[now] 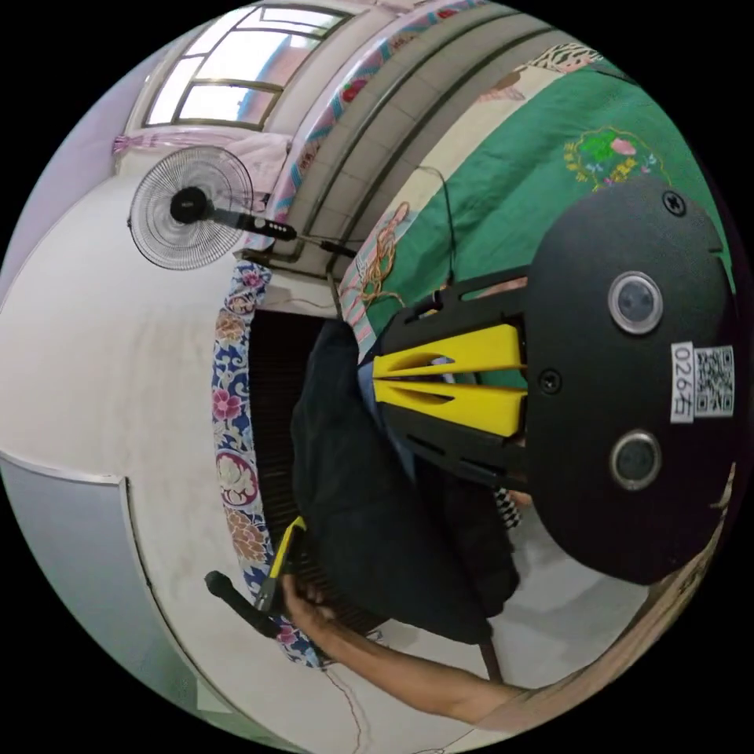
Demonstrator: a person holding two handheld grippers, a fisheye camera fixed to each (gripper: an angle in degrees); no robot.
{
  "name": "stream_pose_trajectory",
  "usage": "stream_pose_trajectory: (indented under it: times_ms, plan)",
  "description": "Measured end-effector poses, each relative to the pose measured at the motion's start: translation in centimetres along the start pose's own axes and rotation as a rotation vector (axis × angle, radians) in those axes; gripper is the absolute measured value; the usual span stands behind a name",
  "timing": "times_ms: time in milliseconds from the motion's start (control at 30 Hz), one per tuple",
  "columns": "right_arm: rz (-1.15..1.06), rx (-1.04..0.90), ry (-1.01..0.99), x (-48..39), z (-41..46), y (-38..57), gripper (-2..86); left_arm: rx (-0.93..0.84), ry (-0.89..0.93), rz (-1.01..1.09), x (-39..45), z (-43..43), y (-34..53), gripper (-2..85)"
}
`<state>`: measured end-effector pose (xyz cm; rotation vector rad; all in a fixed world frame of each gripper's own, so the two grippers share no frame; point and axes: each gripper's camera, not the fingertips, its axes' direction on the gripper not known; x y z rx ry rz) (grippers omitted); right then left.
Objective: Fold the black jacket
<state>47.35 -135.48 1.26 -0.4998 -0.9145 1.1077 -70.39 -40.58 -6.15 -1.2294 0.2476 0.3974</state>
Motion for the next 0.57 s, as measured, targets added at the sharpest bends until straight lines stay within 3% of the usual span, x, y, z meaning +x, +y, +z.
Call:
stream_pose_trajectory:
  times_ms: [133, 233, 333, 433, 567]
  plan:
    - [-0.031, 0.085, 0.109, 6.3, -11.5, 7.4, -0.9, 0.163, 0.172, -0.225, -2.1, -3.0, 2.3, -0.8]
    - [0.038, 0.081, 0.219, 12.0, -19.4, 13.9, -0.6, 0.404, 0.356, -0.270, 0.3, -6.2, 3.1, -1.0]
    - [0.132, 0.009, 0.335, 18.1, -26.7, 21.3, -0.4, 0.528, 0.430, -0.134, 8.3, -8.5, 1.3, -1.0]
    - [0.301, -0.056, 0.500, 24.2, -33.9, 29.4, -0.3, 0.591, 0.628, 0.073, 19.9, -9.0, -1.9, -1.0]
    - [0.560, -0.068, 0.572, 31.5, -42.8, 39.1, -0.3, 0.487, 1.140, 0.341, 39.4, -6.0, -7.0, -1.0]
